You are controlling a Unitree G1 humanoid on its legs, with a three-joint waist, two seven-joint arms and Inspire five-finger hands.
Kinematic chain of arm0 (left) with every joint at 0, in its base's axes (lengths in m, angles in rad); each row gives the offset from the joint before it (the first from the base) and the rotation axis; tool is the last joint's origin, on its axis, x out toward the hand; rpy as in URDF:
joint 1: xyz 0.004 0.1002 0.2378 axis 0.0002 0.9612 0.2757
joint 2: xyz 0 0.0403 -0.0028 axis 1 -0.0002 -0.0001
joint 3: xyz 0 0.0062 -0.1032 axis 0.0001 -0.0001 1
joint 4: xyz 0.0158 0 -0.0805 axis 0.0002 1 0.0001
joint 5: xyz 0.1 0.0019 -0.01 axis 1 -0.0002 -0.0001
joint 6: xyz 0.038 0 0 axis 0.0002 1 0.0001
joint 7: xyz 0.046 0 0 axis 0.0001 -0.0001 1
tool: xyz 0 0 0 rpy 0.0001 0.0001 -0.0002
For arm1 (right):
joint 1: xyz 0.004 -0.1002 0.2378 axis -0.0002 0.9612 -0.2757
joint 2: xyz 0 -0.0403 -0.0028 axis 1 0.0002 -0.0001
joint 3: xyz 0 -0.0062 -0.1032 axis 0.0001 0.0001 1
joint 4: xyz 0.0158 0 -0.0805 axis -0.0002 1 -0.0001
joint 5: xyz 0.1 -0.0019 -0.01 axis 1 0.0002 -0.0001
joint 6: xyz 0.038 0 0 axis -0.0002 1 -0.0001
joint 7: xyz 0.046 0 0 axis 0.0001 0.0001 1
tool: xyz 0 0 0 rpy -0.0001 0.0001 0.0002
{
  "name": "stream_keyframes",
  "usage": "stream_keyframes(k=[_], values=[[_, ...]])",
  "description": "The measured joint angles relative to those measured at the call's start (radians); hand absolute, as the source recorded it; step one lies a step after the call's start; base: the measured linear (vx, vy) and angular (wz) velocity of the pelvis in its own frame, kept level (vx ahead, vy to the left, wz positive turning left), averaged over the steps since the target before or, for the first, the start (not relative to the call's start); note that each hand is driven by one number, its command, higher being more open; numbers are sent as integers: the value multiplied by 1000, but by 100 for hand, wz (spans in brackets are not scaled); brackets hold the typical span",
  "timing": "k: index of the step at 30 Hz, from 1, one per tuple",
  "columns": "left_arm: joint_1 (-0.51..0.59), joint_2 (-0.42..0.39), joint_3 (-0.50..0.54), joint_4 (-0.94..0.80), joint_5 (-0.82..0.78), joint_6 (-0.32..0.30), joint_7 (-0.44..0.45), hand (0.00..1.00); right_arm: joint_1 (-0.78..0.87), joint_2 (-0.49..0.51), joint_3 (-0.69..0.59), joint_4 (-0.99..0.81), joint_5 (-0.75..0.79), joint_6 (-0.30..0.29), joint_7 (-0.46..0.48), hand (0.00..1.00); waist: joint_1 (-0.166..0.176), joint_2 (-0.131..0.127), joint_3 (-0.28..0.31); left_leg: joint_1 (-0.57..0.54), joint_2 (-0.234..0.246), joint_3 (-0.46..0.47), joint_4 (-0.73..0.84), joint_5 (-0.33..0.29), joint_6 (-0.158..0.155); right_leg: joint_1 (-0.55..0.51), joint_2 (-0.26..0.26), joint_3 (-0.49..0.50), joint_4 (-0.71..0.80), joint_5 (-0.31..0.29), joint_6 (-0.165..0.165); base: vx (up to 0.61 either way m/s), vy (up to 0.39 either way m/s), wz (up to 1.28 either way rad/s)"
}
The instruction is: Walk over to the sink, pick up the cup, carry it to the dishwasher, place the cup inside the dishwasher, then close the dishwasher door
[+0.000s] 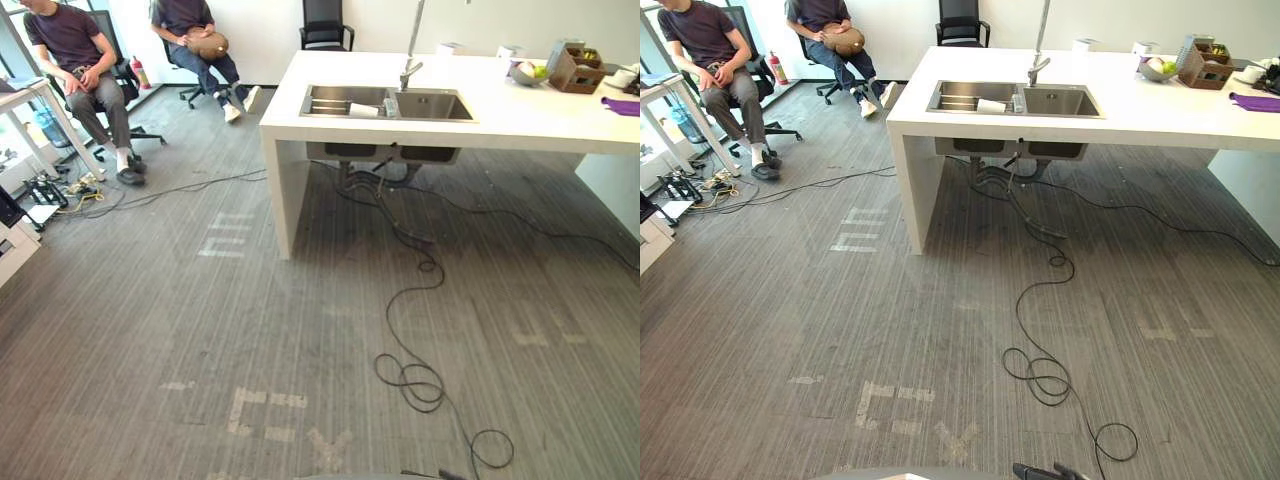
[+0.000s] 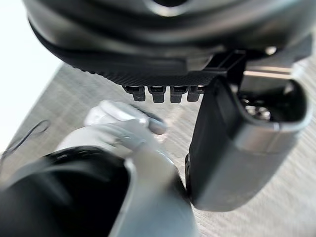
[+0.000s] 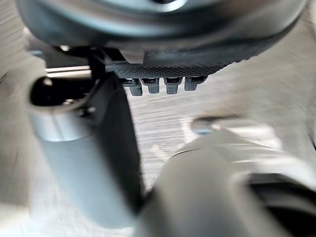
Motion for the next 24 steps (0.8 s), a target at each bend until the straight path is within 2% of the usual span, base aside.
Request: stream_keyframes(k=[2, 4, 9, 16, 21, 24], values=[[-10, -10, -52, -27, 111, -90, 25, 100, -30, 1, 31, -6, -16, -6, -18, 100, 3, -1, 9, -1, -3, -3, -1, 0, 0, 5, -2, -6, -7, -1, 1, 10, -11, 7], [-23, -5, -89, -29, 125, -113, 35, 100, -46, 10, 31, -12, -14, -11, -20, 100, 1, -5, 18, 2, -3, 1, -1, 0, -1, 11, -2, -7, -8, -2, 3, -2, -10, 2], [-33, -3, -105, -33, 97, -94, 41, 100, -61, 31, 33, -21, 75, -4, -3, 100, -4, -10, 32, 5, -3, 3, -3, -1, -1, 18, -3, -14, -10, -5, 7, -13, -15, 3], [-26, -3, -101, -27, 22, -95, 61, 100, -59, 50, 23, -18, 228, 53, 52, 100, -6, -12, 36, 6, -5, 6, -3, -1, -1, 20, -4, -12, -13, -4, 6, -41, -21, -1], [-18, -7, -79, -20, -19, -101, 59, 100, -56, 53, -37, 3, 384, 76, 59, 100, -8, -15, 37, 10, -5, 11, -3, -1, -1, 28, -5, -13, -20, -2, 8, -13, -11, 0], [-14, -8, -74, -17, -45, -111, 59, 100, -56, 51, -53, 7, 406, 85, 76, 100, -9, -17, 41, 15, -6, 15, -3, -1, -1, 37, -5, -15, -27, 0, 8, -34, -27, 2]])
